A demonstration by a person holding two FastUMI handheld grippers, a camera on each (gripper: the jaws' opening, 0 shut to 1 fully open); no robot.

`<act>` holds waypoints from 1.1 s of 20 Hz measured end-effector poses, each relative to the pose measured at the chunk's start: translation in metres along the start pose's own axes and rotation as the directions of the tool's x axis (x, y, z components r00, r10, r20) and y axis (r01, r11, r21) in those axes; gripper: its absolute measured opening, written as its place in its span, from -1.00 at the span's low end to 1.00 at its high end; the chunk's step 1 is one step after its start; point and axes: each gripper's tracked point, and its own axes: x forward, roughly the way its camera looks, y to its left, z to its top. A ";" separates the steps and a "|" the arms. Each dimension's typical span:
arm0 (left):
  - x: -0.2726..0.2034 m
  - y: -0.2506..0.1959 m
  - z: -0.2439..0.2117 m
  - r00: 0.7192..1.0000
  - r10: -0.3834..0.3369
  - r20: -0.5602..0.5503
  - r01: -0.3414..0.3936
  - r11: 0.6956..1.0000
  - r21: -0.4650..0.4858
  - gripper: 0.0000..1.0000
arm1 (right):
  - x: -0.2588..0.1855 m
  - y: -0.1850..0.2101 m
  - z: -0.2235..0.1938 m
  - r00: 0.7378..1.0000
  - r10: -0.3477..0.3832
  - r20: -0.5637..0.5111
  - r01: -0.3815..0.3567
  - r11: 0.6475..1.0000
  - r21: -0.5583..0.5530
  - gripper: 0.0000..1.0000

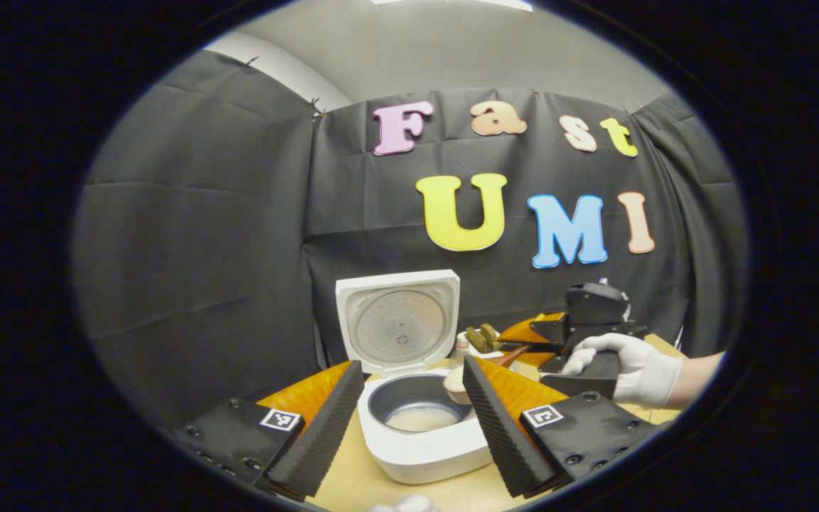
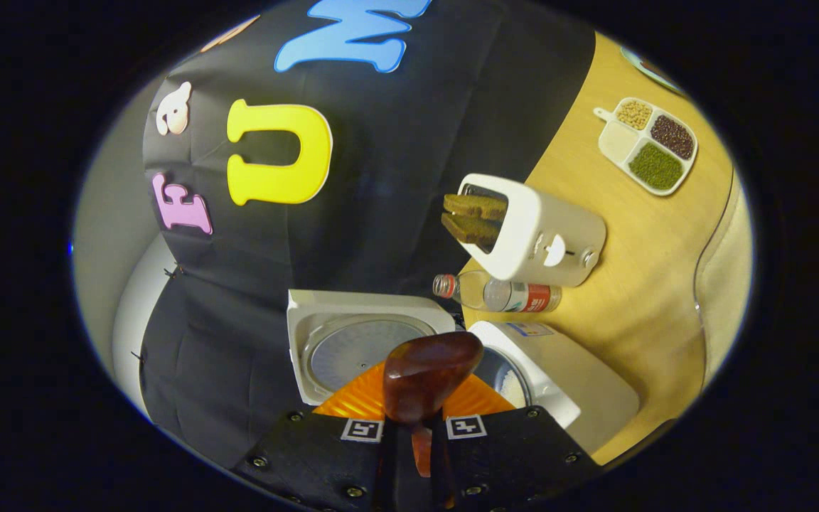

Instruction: Close the left gripper, press the button to open the rice cooker; take a wooden spoon from the chopstick holder with the right hand, scoop a spoonful of rice and pour it into the rice cooker, then put the wooden spoon back into the chopstick holder.

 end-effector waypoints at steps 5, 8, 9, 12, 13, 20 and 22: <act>0.004 0.011 -0.014 0.999 0.031 -0.023 -0.032 0.998 -0.054 0.99 | 0.044 -0.006 -0.042 0.995 -0.063 -0.075 0.054 0.993 -0.109 -0.65; 0.007 0.017 -0.020 0.998 0.049 -0.029 -0.051 0.996 -0.070 0.99 | 0.055 -0.010 -0.045 0.993 -0.101 -0.054 0.088 0.975 -0.205 -0.64; 0.008 0.020 -0.022 0.998 0.058 -0.028 -0.060 0.996 -0.069 0.99 | 0.057 -0.011 -0.043 0.993 -0.114 -0.041 0.102 0.966 -0.238 -0.64; 0.006 0.029 -0.034 0.995 0.086 -0.044 -0.089 0.993 -0.076 0.99 | 0.058 -0.013 -0.035 0.989 -0.149 0.023 0.147 0.918 -0.370 -0.65; 0.006 0.032 -0.036 0.994 0.097 -0.050 -0.101 0.992 -0.078 0.99 | 0.060 -0.015 -0.034 0.984 -0.171 0.041 0.172 0.888 -0.425 -0.65; 0.002 0.035 -0.045 0.987 0.143 -0.070 -0.148 0.986 -0.078 0.99 | 0.065 0.004 -0.045 0.979 -0.185 0.086 0.192 0.690 -0.698 -0.65; -0.002 0.034 -0.042 0.987 0.148 -0.065 -0.153 0.986 -0.071 0.99 | 0.066 0.013 -0.046 0.979 -0.164 0.121 0.197 0.608 -0.769 -0.64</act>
